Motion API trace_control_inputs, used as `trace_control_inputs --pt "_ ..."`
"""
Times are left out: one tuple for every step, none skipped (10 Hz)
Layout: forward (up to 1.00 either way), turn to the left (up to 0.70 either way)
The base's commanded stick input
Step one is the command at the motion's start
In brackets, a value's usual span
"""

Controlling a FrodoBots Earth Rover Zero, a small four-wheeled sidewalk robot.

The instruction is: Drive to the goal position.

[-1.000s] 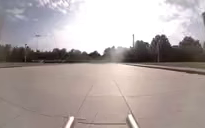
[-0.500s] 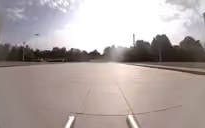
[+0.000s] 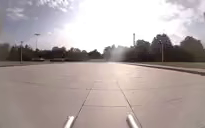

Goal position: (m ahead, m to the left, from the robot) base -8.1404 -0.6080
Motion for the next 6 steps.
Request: trace_control_inputs --pt "1.00 0.00" --pt "1.00 0.00" --pt "1.00 0.00" --pt "1.00 0.00" --pt "1.00 0.00" --pt "1.00 0.00"
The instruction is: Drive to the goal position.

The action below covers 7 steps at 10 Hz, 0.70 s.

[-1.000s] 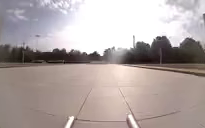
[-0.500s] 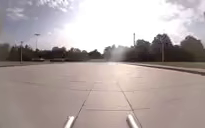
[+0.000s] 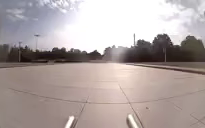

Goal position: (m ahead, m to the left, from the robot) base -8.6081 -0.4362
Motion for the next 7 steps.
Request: trace_control_inputs --pt "1.00 0.00" --pt "1.00 0.00" --pt "1.00 0.00" --pt "1.00 0.00" --pt "1.00 0.00" --pt "1.00 0.00" --pt "1.00 0.00"
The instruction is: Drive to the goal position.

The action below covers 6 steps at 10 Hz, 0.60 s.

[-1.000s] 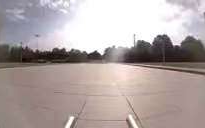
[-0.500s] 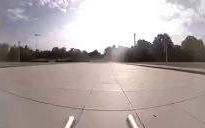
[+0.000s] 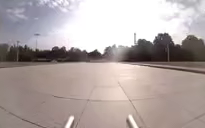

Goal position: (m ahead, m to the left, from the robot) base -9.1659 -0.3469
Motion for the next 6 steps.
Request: trace_control_inputs --pt "1.00 0.00" --pt "1.00 0.00" --pt "1.00 0.00" --pt "1.00 0.00" --pt "1.00 0.00" --pt "1.00 0.00"
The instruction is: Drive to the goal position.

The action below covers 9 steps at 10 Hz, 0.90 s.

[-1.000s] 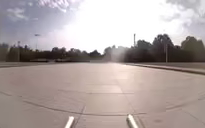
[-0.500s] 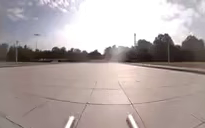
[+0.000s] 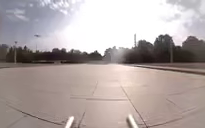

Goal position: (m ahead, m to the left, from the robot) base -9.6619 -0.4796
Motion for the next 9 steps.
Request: trace_control_inputs --pt "1.00 0.00" --pt "1.00 0.00" --pt "1.00 0.00" --pt "1.00 0.00" --pt "1.00 0.00" --pt "1.00 0.00" --pt "1.00 0.00" --pt "1.00 0.00" --pt "1.00 0.00"
